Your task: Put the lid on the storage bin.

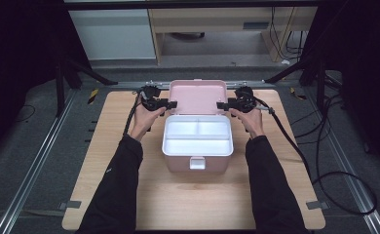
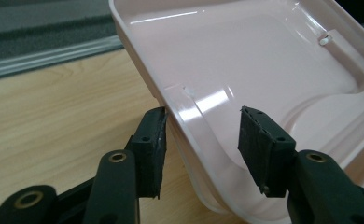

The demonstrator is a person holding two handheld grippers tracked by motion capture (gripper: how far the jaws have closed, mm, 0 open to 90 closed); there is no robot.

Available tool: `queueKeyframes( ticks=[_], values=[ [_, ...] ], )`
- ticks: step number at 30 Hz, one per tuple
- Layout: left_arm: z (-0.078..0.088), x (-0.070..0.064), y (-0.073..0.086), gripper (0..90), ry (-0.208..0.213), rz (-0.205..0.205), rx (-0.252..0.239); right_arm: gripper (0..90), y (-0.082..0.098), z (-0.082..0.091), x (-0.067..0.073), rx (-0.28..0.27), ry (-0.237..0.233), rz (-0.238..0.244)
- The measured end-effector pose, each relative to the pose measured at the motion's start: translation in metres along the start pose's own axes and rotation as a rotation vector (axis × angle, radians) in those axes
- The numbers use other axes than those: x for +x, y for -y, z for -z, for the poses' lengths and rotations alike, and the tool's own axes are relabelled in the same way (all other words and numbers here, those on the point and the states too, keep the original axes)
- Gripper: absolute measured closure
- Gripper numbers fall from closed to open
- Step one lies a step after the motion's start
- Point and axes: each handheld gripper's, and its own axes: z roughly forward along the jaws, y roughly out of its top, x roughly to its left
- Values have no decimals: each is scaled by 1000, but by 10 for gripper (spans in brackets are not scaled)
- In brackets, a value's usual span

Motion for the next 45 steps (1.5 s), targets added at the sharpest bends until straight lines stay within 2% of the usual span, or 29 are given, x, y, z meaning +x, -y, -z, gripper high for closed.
queueKeyframes(
  ticks=[5, 9, 12, 22, 28, 36, 40, 45],
  values=[
    [16, -6, -8, 538, 17, -23, -51, 401, -9, 14, 6, -58, -6, 30],
    [26, -13, -12, 555, 8, -43, -64, 402, -14, 26, 10, -100, -11, 39],
    [31, -17, -13, 560, 3, -59, -70, 402, -17, 33, 14, -110, -6, 56],
    [49, -28, -12, 593, 0, -94, -85, 403, -19, 52, 29, -109, 5, 120],
    [59, -36, -11, 598, -7, -129, -77, 403, -18, 63, 38, -99, 13, 155],
    [72, -46, -3, 629, 14, -156, -93, 412, -10, 83, 49, -86, 3, 196],
    [78, -53, -1, 631, 8, -193, -76, 414, -6, 92, 56, -75, 11, 217],
    [87, -59, 3, 638, 12, -212, -69, 432, -1, 103, 63, -69, 8, 228]
  ],
)
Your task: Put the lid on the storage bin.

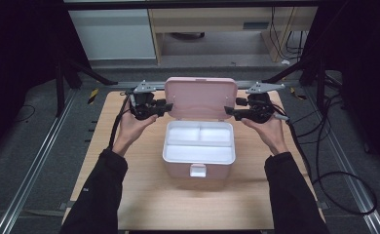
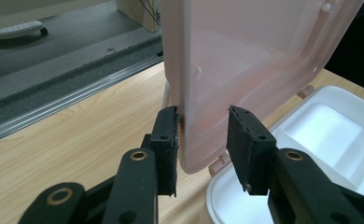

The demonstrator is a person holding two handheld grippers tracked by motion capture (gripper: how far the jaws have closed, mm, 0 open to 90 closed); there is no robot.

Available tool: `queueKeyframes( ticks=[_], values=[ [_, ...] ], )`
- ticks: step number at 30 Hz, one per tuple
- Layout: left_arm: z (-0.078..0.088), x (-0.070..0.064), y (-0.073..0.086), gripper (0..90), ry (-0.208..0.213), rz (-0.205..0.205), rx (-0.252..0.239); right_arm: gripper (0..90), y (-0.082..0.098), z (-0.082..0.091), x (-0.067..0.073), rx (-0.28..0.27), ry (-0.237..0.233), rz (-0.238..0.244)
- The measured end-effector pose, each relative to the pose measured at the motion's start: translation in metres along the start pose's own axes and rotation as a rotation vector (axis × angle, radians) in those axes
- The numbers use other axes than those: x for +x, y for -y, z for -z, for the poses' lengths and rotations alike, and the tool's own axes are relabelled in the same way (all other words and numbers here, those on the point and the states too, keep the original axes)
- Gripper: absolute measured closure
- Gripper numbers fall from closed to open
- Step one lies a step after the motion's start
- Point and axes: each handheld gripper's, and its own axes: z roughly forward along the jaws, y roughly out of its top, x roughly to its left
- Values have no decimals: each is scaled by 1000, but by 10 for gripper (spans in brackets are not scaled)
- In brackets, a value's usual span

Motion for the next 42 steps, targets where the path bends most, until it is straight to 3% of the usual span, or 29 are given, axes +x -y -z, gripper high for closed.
queueKeyframes(
  ticks=[10, 13, 18, 26, 35, 42],
  values=[
    [13, -9, 7, 683, -3, -26, 10, 590, 6, 11, 9, 21, 22, 8],
    [16, -11, 9, 709, 5, -9, 10, 640, 8, 13, 10, 38, 21, 1],
    [20, -17, 10, 740, -17, -24, 31, 708, 10, 17, 12, 54, 26, 4],
    [26, -29, 16, 753, -45, -60, 64, 757, 17, 24, 20, 67, 27, 17],
    [32, -38, 33, 745, -25, -68, 61, 761, 32, 33, 31, 82, 9, 65],
    [35, -44, 46, 695, -7, -71, 59, 732, 46, 39, 38, 78, -8, 68]
  ],
)
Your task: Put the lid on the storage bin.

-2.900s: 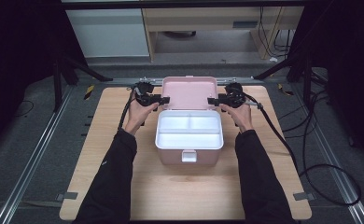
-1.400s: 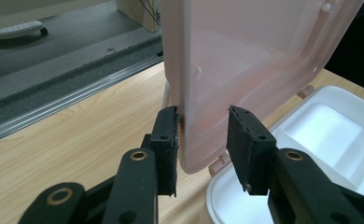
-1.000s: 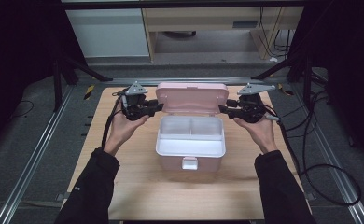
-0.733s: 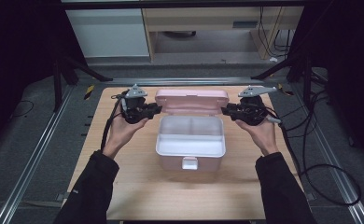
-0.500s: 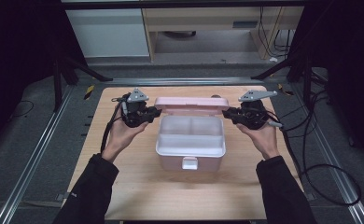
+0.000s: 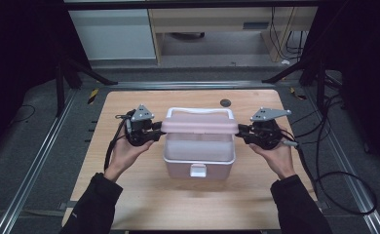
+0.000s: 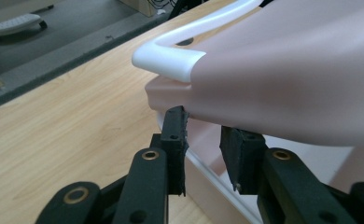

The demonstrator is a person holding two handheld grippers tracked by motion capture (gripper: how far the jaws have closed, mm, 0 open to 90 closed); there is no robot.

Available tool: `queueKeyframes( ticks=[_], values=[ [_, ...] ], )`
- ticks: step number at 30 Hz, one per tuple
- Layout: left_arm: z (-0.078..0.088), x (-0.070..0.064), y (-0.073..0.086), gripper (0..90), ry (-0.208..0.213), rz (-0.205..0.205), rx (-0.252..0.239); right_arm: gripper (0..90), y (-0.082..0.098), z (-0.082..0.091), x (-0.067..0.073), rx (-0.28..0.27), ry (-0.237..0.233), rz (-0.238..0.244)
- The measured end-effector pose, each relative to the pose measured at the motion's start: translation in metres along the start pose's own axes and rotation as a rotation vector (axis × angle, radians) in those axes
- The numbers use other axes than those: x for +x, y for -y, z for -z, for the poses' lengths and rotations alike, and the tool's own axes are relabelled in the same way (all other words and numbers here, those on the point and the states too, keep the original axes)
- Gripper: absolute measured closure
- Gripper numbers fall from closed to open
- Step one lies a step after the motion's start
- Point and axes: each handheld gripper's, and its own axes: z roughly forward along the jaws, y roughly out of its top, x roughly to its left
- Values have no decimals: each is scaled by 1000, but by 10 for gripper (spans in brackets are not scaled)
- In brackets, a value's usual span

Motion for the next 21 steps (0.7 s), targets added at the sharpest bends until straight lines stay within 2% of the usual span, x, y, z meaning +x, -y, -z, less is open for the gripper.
queueKeyframes(
  ticks=[2, 5, 9, 12, 17, 21],
  values=[
    [2, -1, 4, 684, 15, 11, -7, 714, 3, 2, 3, -1, 15, 13],
    [6, -4, 9, 667, 30, 20, -13, 686, 7, 4, 6, -1, 13, 11],
    [10, -8, 14, 644, 19, 13, 0, 662, 13, 7, 7, 2, 27, 5],
    [10, -10, 17, 637, 13, 5, 18, 638, 19, 9, 7, 0, 19, -4],
    [11, -11, 24, 621, 15, 7, 34, 620, 27, 11, 8, 0, 5, -9],
    [14, -11, 27, 618, 22, 0, 52, 602, 30, 12, 10, 10, 12, -4]
  ],
)
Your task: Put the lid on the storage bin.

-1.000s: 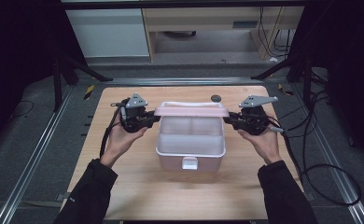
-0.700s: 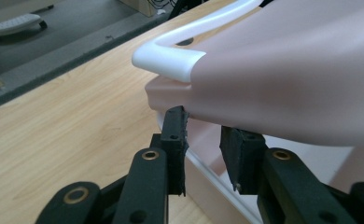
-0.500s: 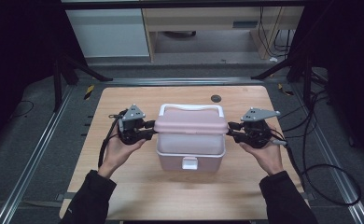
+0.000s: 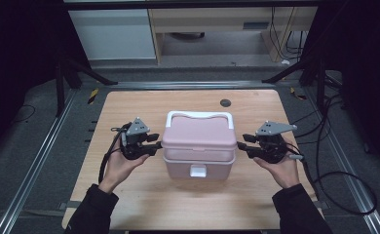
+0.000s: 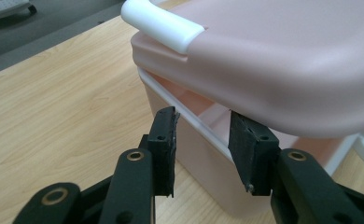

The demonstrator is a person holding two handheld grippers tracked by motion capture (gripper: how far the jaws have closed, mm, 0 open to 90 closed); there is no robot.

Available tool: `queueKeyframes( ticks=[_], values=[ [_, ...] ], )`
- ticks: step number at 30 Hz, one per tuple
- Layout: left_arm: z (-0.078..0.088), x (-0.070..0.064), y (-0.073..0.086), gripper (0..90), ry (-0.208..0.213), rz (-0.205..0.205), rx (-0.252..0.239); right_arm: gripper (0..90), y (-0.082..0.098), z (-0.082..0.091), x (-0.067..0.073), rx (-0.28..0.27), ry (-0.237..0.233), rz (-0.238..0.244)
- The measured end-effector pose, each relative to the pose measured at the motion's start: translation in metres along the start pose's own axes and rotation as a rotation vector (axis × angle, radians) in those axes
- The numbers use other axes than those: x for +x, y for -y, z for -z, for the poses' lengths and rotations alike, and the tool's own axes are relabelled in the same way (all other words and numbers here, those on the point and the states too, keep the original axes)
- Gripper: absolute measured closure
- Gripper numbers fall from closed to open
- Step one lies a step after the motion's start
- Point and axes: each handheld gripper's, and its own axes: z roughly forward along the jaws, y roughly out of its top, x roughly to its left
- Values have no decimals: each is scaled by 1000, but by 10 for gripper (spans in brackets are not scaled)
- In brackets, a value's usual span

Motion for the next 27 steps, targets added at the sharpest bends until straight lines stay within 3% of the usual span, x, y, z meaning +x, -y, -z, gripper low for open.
queueKeyframes(
  ticks=[3, 6, 9, 14, 19, 27],
  values=[
    [1, -1, 3, 614, -2, -16, 25, 583, 3, 3, 2, -1, 3, 10],
    [-1, 1, 8, 609, -31, -23, 58, 568, 7, 5, 0, 6, 6, 2],
    [3, 9, 12, 595, -1, 30, 29, 550, 13, 6, -6, 29, 29, -15],
    [5, 20, 18, 568, -46, 56, 43, 455, 26, 2, -19, 72, 92, -40],
    [-5, 36, 33, 518, -94, 81, 88, 318, 43, -6, -32, 113, 151, -69],
    [-17, 66, 64, 431, -135, 176, 140, 164, 71, -7, -60, 137, 244, -180]
  ],
)
